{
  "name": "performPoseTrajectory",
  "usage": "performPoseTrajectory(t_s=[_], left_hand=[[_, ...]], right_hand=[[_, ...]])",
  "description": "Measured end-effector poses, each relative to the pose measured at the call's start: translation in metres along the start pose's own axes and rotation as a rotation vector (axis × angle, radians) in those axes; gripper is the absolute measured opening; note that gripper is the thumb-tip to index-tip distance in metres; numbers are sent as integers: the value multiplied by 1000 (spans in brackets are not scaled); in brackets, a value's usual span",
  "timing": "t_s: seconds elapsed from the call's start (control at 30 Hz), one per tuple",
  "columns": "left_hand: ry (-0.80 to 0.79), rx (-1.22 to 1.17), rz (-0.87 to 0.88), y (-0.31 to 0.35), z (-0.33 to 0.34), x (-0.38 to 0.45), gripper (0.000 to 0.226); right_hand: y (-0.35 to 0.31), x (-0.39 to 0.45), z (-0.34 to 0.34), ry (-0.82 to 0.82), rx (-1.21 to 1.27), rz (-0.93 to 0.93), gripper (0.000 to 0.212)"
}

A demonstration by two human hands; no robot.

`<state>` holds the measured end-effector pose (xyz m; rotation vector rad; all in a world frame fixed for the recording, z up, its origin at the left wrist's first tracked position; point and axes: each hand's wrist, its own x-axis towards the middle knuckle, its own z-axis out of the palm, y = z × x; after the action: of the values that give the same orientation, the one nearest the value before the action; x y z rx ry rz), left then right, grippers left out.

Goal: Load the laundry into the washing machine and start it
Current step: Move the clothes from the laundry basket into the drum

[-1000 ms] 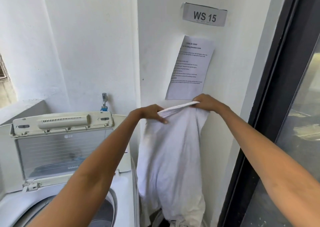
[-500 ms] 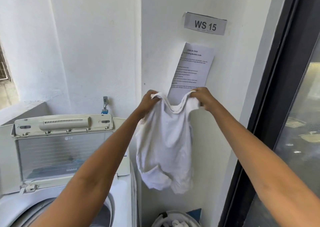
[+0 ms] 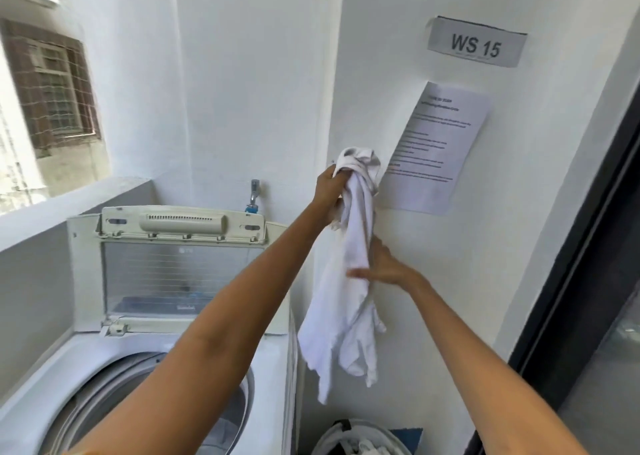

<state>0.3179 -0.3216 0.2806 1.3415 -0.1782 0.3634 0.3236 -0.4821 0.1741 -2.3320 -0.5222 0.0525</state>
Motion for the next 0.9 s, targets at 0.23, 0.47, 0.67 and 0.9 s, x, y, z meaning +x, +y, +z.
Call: performPoseTrajectory(t_s=[0.23,0.47,0.67,0.9], left_hand=[[131,332,182,28,-63,-6,15],[327,790,270,44,-151,-36,54],[331,871,135,71,-224,-44,54],[172,926,-267,-17,-329,-97,68]], right_hand=[[-36,23,73,297,344,145,47],[-170,61,99,333,1121,12,35],[-210,60,169,350,1057,-6,31],[-166,42,291,-138,579,158,41]])
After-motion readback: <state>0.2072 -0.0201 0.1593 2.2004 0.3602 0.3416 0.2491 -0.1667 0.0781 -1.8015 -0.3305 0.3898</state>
